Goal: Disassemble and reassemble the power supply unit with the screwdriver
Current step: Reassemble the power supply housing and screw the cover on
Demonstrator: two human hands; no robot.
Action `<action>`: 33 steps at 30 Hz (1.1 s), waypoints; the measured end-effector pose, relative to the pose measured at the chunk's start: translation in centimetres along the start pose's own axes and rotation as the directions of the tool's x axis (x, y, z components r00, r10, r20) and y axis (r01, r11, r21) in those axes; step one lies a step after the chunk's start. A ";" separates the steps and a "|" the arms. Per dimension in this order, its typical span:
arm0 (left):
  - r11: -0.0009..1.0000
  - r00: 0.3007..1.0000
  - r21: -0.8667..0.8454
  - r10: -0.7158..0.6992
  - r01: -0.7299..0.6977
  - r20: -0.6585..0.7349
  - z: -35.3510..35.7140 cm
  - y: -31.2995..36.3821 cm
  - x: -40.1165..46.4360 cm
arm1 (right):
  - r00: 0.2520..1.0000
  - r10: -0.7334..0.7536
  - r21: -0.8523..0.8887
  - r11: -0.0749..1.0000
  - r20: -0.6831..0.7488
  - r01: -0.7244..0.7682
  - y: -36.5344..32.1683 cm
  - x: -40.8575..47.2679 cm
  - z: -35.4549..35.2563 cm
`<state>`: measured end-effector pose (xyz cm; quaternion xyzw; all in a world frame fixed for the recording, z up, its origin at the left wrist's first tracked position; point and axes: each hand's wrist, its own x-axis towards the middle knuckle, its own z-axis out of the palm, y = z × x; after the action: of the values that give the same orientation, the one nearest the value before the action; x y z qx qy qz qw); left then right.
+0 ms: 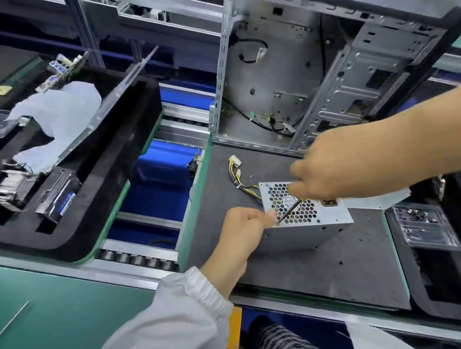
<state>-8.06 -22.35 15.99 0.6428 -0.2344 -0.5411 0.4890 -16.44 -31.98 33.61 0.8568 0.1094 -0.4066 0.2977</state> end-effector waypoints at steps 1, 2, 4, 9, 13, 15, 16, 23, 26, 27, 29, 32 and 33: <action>0.998 0.999 0.055 0.040 -0.040 0.007 -0.1 0.1 0.0 | 0.997 -0.071 -0.190 0.980 -0.027 0.065 -0.3 -0.5 -0.7; 0.990 0.997 0.117 0.083 -0.083 0.010 -0.1 0.2 -0.2 | 0.996 -0.093 -0.286 0.954 0.012 0.093 -0.6 -0.7 -1.2; 0.969 0.989 0.199 0.150 -0.149 0.013 -0.1 0.3 -0.3 | 0.987 -0.091 -0.230 0.966 0.129 0.119 -1.7 -0.6 -1.2; 0.973 0.991 0.184 0.137 -0.137 0.013 0.0 0.2 0.1 | 0.951 0.274 0.325 0.895 0.143 -0.307 -1.7 1.1 -2.0; 0.983 0.995 0.154 0.100 -0.101 0.012 0.1 0.1 0.1 | 0.731 0.098 0.737 -0.041 0.675 -0.675 -0.3 1.5 -1.1; 0.981 0.994 0.156 0.112 -0.113 0.018 0.0 0.3 0.2 | 0.659 -0.193 0.463 -0.571 0.727 -0.678 -0.7 1.4 -0.7; 0.980 0.993 0.159 0.120 -0.122 0.021 -0.1 0.3 0.2 | 0.674 -0.259 0.353 -0.692 0.692 -0.629 -1.0 1.1 -0.4; 0.956 0.980 0.224 0.171 -0.191 0.106 -1.1 0.4 0.2 | 0.835 -0.439 -0.125 -0.898 0.331 -0.423 -3.3 -0.9 2.0; 0.965 0.979 0.196 0.152 -0.177 0.133 -1.2 0.5 0.1 | 0.803 -0.321 0.338 -0.782 0.502 -0.523 -3.8 -1.6 3.5; 0.966 0.980 0.192 0.147 -0.171 0.132 -1.2 0.5 0.2 | 0.814 -0.184 0.579 -0.618 0.551 -0.532 -4.0 -1.7 3.9; 0.973 0.984 0.169 0.140 -0.158 0.114 -1.2 0.6 0.3 | 0.846 0.098 0.849 -0.124 0.525 -0.513 -3.9 -1.8 4.2; 0.981 0.986 0.145 0.114 -0.132 0.122 -1.1 0.8 0.4 | 0.919 0.334 0.727 0.574 0.212 -0.376 -3.5 -1.6 2.7; 0.982 0.985 0.141 0.104 -0.123 0.135 -1.1 0.8 0.3 | 0.944 0.316 0.562 0.767 0.092 -0.311 -3.6 -1.5 2.1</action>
<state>-6.73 -22.54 16.47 0.6272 -0.3415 -0.5331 0.4537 -20.27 -30.30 32.27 0.9139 -0.1599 -0.3616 0.0918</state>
